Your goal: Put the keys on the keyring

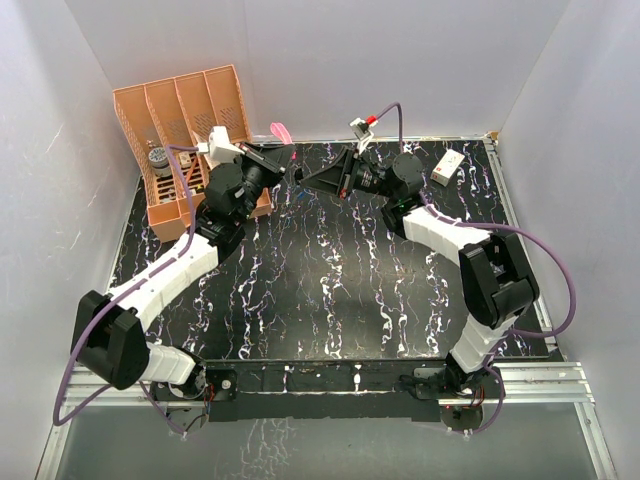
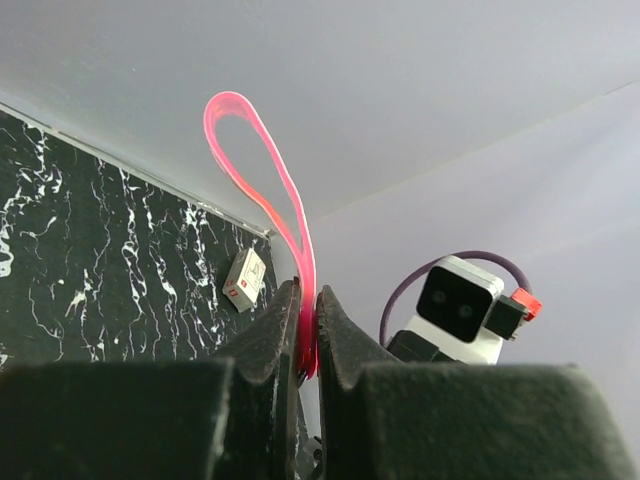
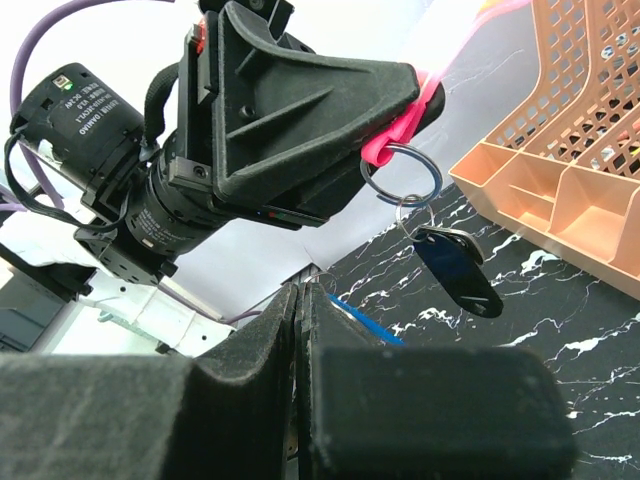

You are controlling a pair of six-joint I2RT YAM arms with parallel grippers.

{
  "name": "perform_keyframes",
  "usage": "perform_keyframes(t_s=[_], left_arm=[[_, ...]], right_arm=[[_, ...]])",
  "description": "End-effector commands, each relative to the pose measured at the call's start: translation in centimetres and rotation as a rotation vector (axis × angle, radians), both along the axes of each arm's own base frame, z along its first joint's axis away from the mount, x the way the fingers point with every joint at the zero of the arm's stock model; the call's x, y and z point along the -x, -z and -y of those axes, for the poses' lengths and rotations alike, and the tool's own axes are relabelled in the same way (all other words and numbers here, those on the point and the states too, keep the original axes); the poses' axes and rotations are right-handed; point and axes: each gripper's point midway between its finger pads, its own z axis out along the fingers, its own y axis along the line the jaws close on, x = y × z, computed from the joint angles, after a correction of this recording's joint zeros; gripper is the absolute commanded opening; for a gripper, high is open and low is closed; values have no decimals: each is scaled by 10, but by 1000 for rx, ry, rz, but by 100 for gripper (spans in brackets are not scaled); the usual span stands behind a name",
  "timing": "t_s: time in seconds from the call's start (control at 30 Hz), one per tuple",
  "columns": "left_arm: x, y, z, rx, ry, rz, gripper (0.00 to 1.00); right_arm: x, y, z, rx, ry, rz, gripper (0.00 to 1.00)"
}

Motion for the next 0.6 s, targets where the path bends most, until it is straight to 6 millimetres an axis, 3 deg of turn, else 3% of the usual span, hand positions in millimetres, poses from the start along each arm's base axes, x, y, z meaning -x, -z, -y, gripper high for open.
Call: perform_keyframes(t_s=[0.0, 0.57], left_arm=[[4, -26, 9, 30, 35, 50, 0], [7, -28, 15, 32, 47, 50, 0]], right_arm=[[0, -29, -2, -55, 4, 96, 0], [-2, -38, -1, -75, 19, 110, 0]])
